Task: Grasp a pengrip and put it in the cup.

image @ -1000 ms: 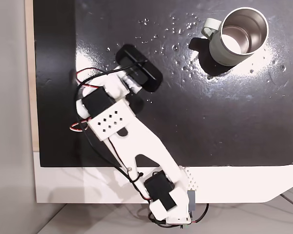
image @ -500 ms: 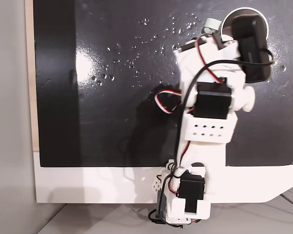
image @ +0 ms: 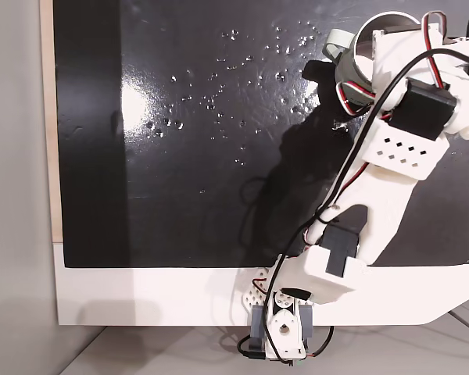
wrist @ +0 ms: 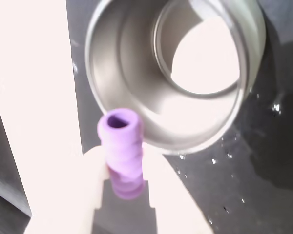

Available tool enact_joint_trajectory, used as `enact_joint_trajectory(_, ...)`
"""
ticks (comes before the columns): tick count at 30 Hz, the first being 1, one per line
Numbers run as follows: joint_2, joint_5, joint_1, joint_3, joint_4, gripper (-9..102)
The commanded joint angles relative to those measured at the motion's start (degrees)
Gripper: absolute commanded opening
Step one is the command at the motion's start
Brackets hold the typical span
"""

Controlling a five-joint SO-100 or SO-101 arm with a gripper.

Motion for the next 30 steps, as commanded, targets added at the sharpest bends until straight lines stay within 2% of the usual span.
enact_joint_trajectory(1, -6.24, -0.26, 0.79, -15.47, 4.04, 0)
enact_joint_trajectory(7, -18.72, -1.32, 1.67, -35.33, 11.78, 0)
enact_joint_trajectory(16, -19.25, -2.02, 1.93, -35.16, 11.95, 0)
enact_joint_trajectory(19, -19.25, -1.76, 2.11, -35.24, 11.95, 19)
enact_joint_trajectory(21, -19.25, -1.93, 2.11, -35.24, 12.04, 26)
enact_joint_trajectory(30, -18.72, -2.02, 2.20, -34.63, 12.13, 26)
